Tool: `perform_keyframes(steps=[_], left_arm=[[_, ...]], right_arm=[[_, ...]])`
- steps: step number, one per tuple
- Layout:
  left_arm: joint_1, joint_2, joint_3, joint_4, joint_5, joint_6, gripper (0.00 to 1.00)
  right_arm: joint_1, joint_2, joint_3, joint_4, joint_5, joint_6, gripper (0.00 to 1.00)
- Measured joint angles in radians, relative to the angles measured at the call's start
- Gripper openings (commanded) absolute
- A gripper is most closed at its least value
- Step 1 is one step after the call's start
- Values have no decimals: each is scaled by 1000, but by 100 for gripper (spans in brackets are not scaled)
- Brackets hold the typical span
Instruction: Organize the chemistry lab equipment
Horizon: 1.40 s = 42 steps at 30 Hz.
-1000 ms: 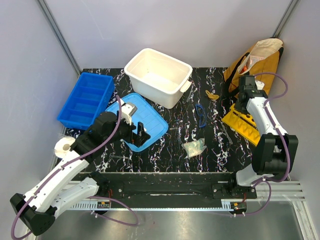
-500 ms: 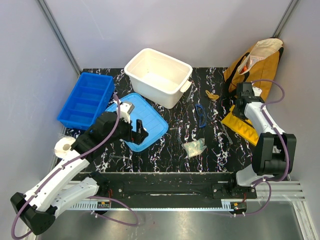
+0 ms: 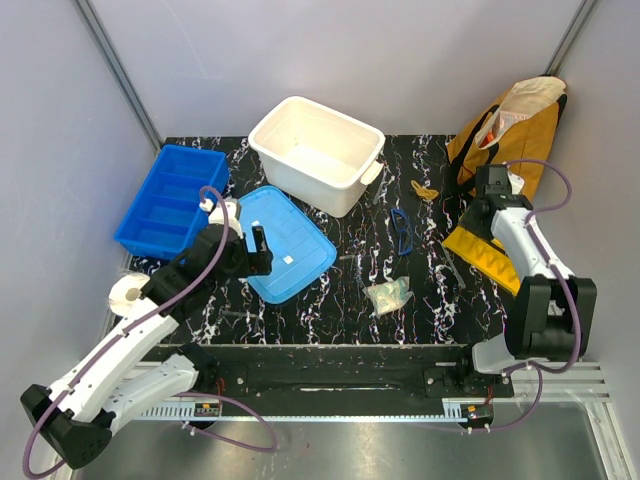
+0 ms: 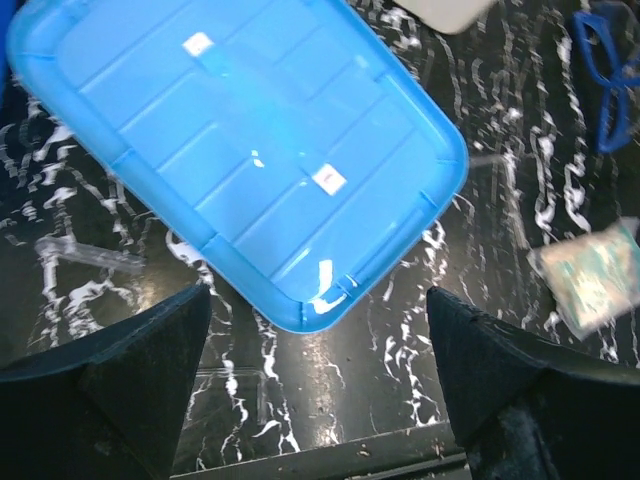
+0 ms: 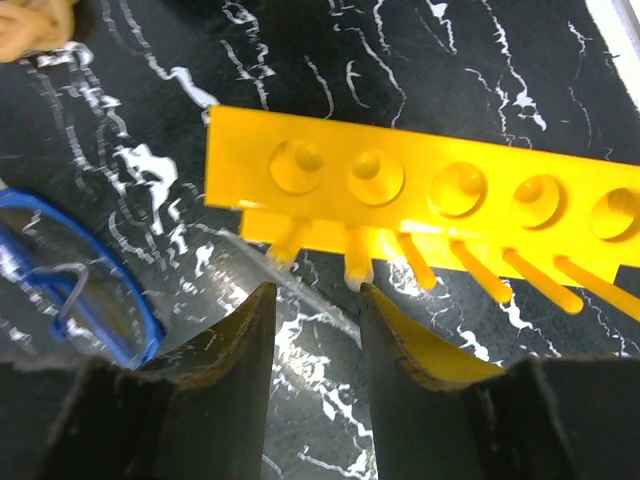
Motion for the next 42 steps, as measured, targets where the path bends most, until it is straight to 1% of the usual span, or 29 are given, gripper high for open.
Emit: perform_keyframes(steps=[2, 3, 5, 8, 10, 14, 16, 18, 21, 28, 36, 40, 42], left_arm=[[12, 15, 23, -39, -45, -29, 90], [26, 27, 36, -57, -56, -48, 88], [75, 52, 53, -85, -71, -95, 80], [180, 79, 56, -147, -72, -207, 76], [234, 88, 55, -194, -82, -288, 75], [303, 106, 55, -236, -86, -377, 73], [333, 146, 56, -251, -88, -420, 68], [351, 211, 69, -275, -92, -464, 63], [360, 323, 100, -291, -96, -523, 57], [386, 491, 110, -261, -92, -634, 53], [461, 608, 110, -212, -93, -681, 49], [495, 618, 97, -174, -97, -684, 47], [505, 625, 95, -161, -99, -685, 44]], right_arm=[[0, -40, 0, -9, -32, 2, 46], [0, -63, 2, -12, -49, 2, 46], [2, -110, 10, -21, -97, 3, 46], [28, -164, 20, -22, -150, 6, 46], [93, -189, 22, -22, -172, 5, 45], [251, -199, 23, -23, -224, 10, 45], [304, -204, 18, -19, -250, 17, 44], [330, -219, 5, -18, -269, 27, 44], [344, -245, -9, -13, -291, 33, 44], [349, -283, -9, 17, -349, 34, 44], [357, -311, -9, 33, -402, 32, 44], [357, -334, -9, 40, -415, 31, 44], [358, -336, -9, 40, -420, 30, 44]])
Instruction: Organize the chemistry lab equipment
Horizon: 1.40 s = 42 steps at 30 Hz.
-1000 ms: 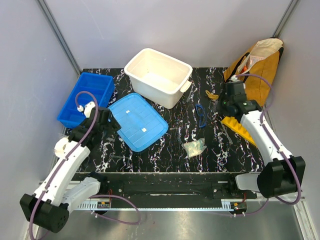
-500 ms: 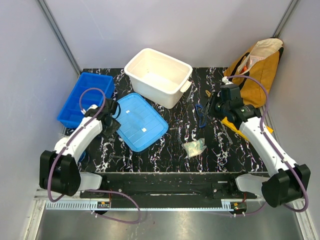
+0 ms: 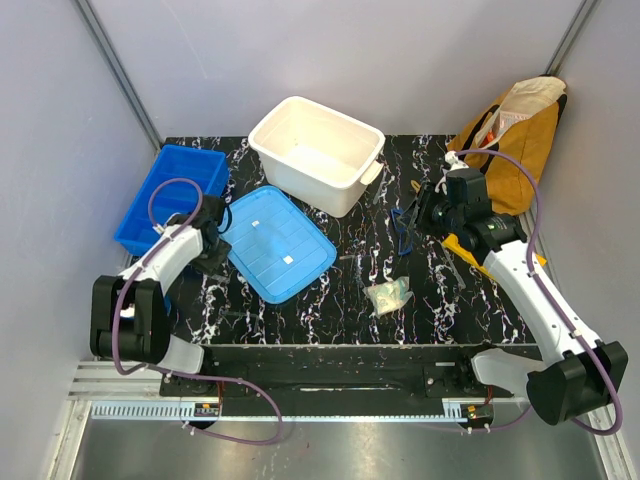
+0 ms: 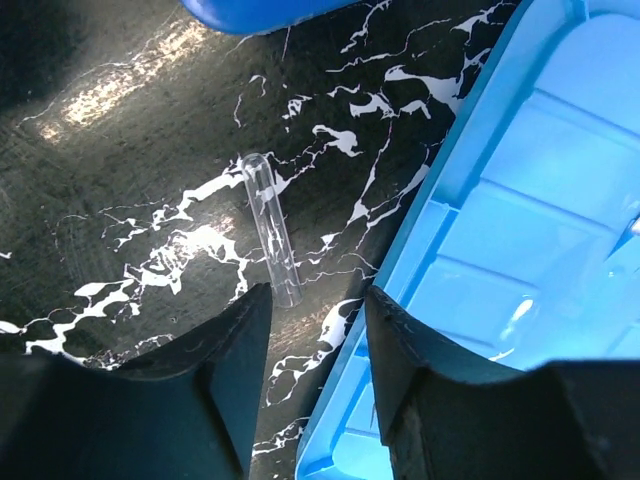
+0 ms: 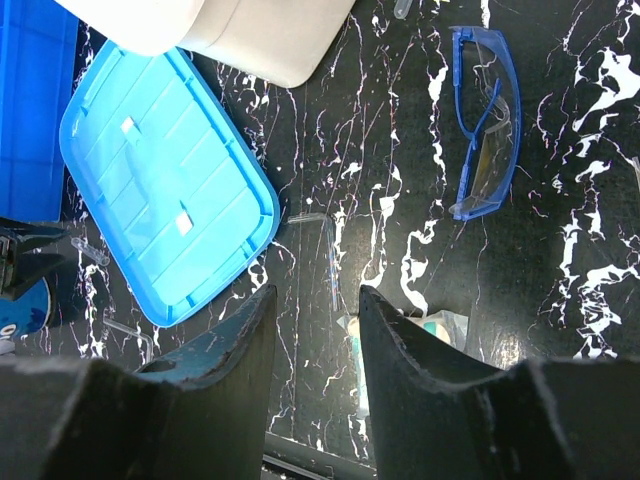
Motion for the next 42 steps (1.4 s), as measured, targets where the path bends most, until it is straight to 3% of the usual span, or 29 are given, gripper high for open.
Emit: perform_keyframes(steps=[26, 32, 42], left_arm=[[1, 117, -81, 91, 0, -70, 35], [1, 115, -87, 89, -3, -79, 15], [-1, 73, -101, 72, -2, -26, 0]], right_arm=[[0, -7, -11, 0, -6, -18, 45], [0, -9, -17, 0, -6, -18, 45], [0, -13, -25, 0, -23, -18, 45]])
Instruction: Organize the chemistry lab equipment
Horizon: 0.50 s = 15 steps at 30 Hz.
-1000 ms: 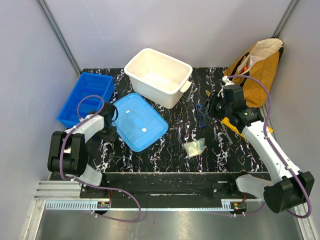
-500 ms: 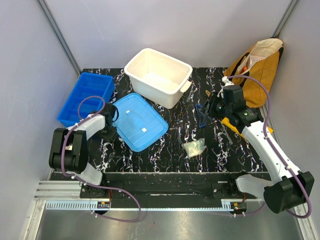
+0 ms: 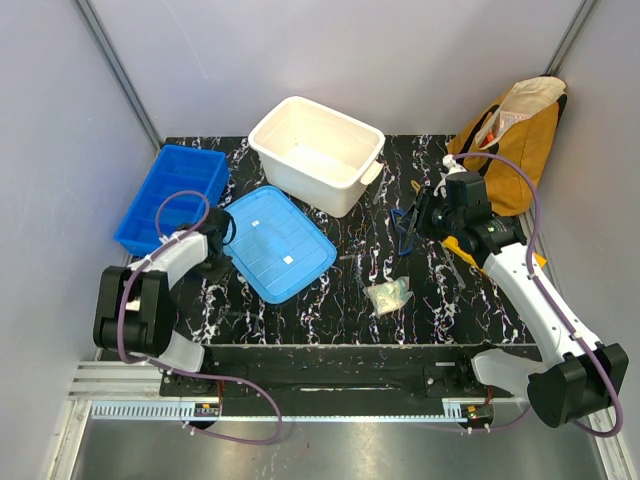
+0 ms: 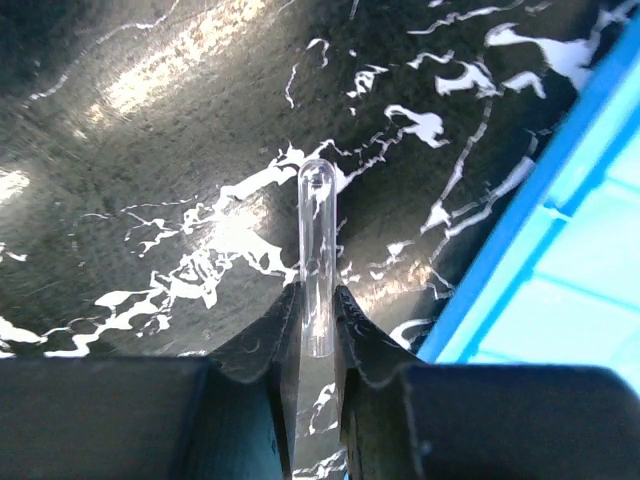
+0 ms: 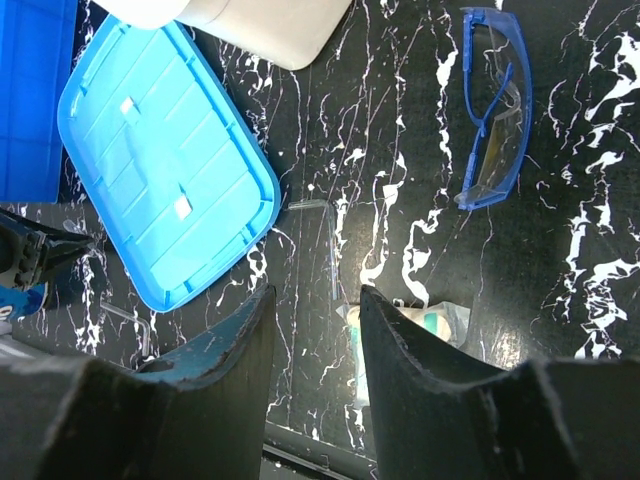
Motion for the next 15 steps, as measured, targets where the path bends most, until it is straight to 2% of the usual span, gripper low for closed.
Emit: perform_keyframes(steps=[6, 10, 12, 15], left_arm=[[-53, -129, 87, -58, -1, 157, 2], [-171, -267, 179, -7, 21, 310, 6], [-223, -330, 185, 41, 64, 378, 6], [-293, -409, 170, 140, 208, 494, 5]], right_arm=[[0, 2, 5, -1, -29, 8, 45], [2, 24, 39, -2, -59, 17, 45], [6, 43, 62, -1, -72, 23, 46], [14, 76, 90, 8, -125, 29, 47]])
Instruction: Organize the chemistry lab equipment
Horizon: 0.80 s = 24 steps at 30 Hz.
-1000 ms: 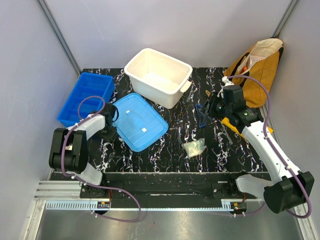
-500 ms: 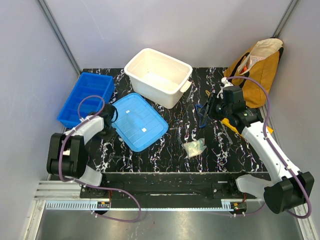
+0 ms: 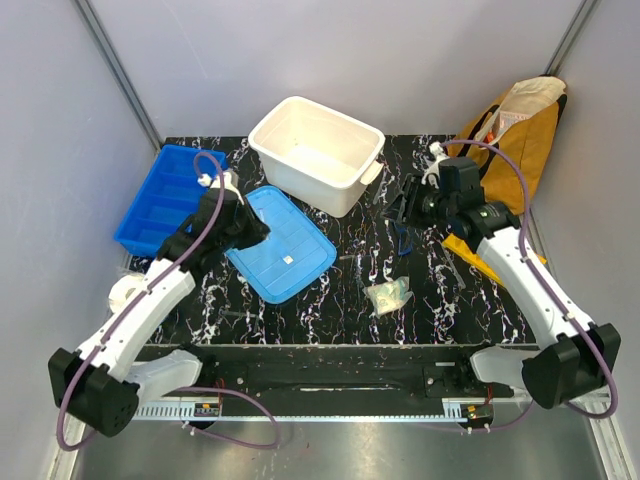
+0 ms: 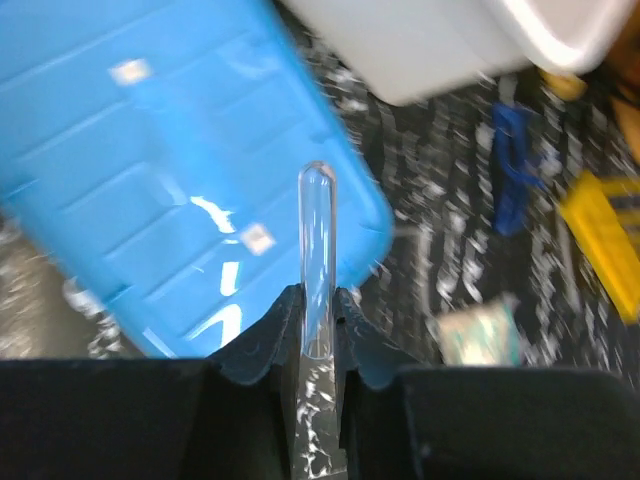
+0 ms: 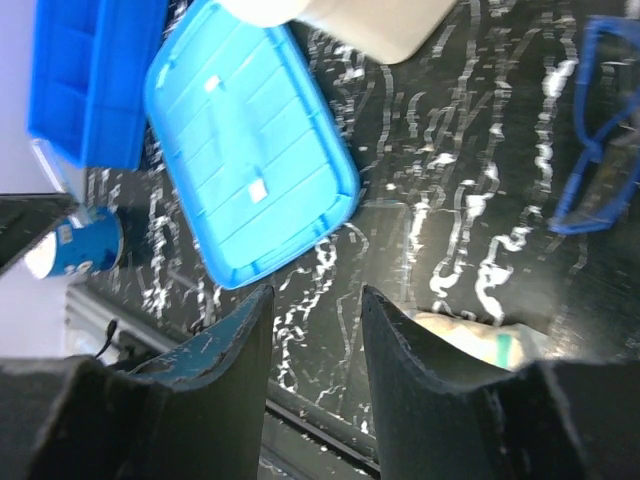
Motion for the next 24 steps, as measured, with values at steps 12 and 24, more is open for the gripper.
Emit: perform_keyframes(steps=[12, 24], left_arm=[[-91, -155, -187, 285, 536, 267, 8], [-134, -132, -190, 279, 692, 394, 8]], right_arm=[[126, 201, 72, 132, -441, 66, 53], [277, 394, 254, 115, -565, 62, 53]])
